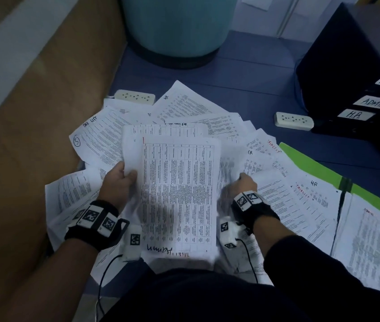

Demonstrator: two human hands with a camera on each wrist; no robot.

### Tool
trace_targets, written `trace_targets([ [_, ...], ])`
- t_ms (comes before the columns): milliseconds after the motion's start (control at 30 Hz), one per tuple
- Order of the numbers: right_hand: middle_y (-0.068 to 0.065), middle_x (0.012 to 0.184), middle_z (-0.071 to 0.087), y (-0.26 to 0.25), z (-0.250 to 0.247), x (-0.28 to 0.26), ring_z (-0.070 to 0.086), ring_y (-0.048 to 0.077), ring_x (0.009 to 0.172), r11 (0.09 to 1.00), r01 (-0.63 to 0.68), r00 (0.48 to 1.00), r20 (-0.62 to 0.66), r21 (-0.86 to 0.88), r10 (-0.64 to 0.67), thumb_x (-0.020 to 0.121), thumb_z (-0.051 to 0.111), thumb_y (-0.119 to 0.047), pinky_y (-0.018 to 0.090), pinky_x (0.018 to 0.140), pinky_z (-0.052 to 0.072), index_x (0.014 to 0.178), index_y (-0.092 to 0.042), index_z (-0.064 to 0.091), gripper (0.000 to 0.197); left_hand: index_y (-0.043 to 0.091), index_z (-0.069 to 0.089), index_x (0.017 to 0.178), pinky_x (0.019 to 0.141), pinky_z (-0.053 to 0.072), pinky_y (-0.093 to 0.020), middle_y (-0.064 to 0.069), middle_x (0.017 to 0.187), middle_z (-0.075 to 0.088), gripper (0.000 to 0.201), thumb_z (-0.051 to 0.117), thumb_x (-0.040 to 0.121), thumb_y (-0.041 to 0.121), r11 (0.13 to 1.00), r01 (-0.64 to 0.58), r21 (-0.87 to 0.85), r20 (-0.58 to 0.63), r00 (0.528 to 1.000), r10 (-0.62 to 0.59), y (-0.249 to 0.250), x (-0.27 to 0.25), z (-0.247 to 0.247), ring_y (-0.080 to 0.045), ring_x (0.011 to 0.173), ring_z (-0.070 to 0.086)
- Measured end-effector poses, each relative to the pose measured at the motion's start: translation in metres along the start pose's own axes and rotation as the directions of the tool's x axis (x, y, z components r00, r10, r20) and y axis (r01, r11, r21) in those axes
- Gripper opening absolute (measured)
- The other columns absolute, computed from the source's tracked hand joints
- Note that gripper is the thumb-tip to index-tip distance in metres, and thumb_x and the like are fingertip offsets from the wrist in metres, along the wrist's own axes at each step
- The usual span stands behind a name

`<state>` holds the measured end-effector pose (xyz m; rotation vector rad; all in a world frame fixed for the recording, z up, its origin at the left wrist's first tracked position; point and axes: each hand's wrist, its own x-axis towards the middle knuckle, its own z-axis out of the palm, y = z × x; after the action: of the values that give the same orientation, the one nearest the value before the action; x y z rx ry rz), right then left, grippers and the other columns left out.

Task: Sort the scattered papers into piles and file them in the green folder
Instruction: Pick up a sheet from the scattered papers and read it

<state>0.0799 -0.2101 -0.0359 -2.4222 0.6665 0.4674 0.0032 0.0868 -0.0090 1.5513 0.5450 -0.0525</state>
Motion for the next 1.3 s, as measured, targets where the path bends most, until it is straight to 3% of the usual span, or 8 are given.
trace_targets([
  [200,0.003,0.086,0.066,0.005,-0.061,-0.022,0.060,0.022,0.076,0.851,0.396,0.918,-0.164,0.344,-0.361,0.087,0.060,-0.013,0.029,0.069,0.046,0.088,-0.017,0.059,0.004,0.019,0.057,0.109,0.087,0.050,-0.047,-0.009,0.105,0.067,0.020,0.046,0.094,0.011,0.998,-0.054,-0.031,0.113,0.992,0.057,0.029,-0.012,0.017,-0.033,0.103,0.062],
  [300,0.002,0.093,0.070,0.007,-0.090,-0.044,0.065,0.026,0.088,0.714,0.470,0.881,-0.220,0.519,-0.419,0.084,0.060,-0.017,0.048,0.082,0.053,0.092,-0.021,0.063,0.009,0.023,0.059,0.108,0.086,0.049,-0.037,-0.007,0.108,0.067,0.024,0.045,0.096,0.008,0.987,-0.078,-0.140,0.185,0.977,0.104,0.049,-0.018,0.029,-0.027,0.103,0.062],
  [400,0.002,0.098,0.071,0.012,-0.113,-0.071,0.066,0.025,0.095,0.581,0.483,0.866,-0.259,0.656,-0.427,0.086,0.059,-0.004,0.049,0.090,0.052,0.097,-0.024,0.066,0.024,0.022,0.058,0.110,0.084,0.048,-0.028,-0.003,0.110,0.066,0.032,0.036,0.099,0.001,0.965,-0.092,-0.245,0.219,0.965,0.147,0.066,-0.026,0.045,-0.017,0.102,0.063],
  [600,0.014,0.104,0.069,0.024,-0.133,-0.111,0.066,0.026,0.089,0.457,0.408,0.855,-0.155,0.791,-0.495,0.090,0.054,0.003,0.043,0.078,0.055,0.113,-0.006,0.062,0.026,0.018,0.062,0.105,0.091,0.048,-0.048,-0.009,0.109,0.068,0.025,0.042,0.098,0.005,0.965,-0.090,-0.246,0.228,0.962,0.148,0.078,-0.044,0.078,-0.028,0.101,0.063],
  [767,0.011,0.102,0.071,0.043,-0.143,-0.126,0.066,0.025,0.086,0.375,0.314,0.849,-0.081,0.873,-0.522,0.092,0.052,0.000,0.040,0.077,0.055,0.112,-0.014,0.064,0.028,0.019,0.061,0.102,0.091,0.048,-0.045,-0.004,0.103,0.070,0.025,0.042,0.099,0.005,0.967,-0.095,-0.235,0.261,0.953,0.157,0.078,-0.061,0.104,-0.027,0.101,0.064],
  [967,0.002,0.107,0.069,0.078,-0.165,-0.117,0.067,0.018,0.095,0.348,0.246,0.888,-0.066,0.905,-0.455,0.079,0.058,-0.059,0.032,0.077,0.056,0.118,-0.016,0.057,0.058,0.027,0.053,0.096,0.081,0.050,-0.026,-0.004,0.098,0.066,0.021,0.050,0.096,0.006,0.967,-0.227,-0.114,0.106,0.965,0.239,0.078,-0.079,0.148,-0.021,0.091,0.064],
  [1100,0.001,0.103,0.069,0.094,-0.183,-0.107,0.065,0.021,0.094,0.621,0.463,0.874,-0.209,0.633,-0.438,0.085,0.067,-0.011,0.036,0.077,0.057,0.107,-0.021,0.056,0.026,0.022,0.048,0.112,0.077,0.050,-0.020,-0.002,0.103,0.066,0.023,0.049,0.096,0.006,0.929,-0.351,-0.122,0.001,0.935,0.354,0.087,-0.102,0.182,-0.014,0.092,0.064],
  [1300,-0.003,0.092,0.065,0.094,-0.215,-0.106,0.062,0.011,0.088,0.335,0.695,0.705,-0.511,0.636,-0.492,0.087,0.057,0.007,0.030,0.084,0.053,0.097,-0.022,0.055,0.031,0.026,0.056,0.095,0.077,0.050,-0.019,0.003,0.095,0.065,0.014,0.057,0.090,0.013,0.807,-0.590,-0.027,-0.074,0.807,0.587,0.107,-0.129,0.206,-0.008,0.085,0.060],
])
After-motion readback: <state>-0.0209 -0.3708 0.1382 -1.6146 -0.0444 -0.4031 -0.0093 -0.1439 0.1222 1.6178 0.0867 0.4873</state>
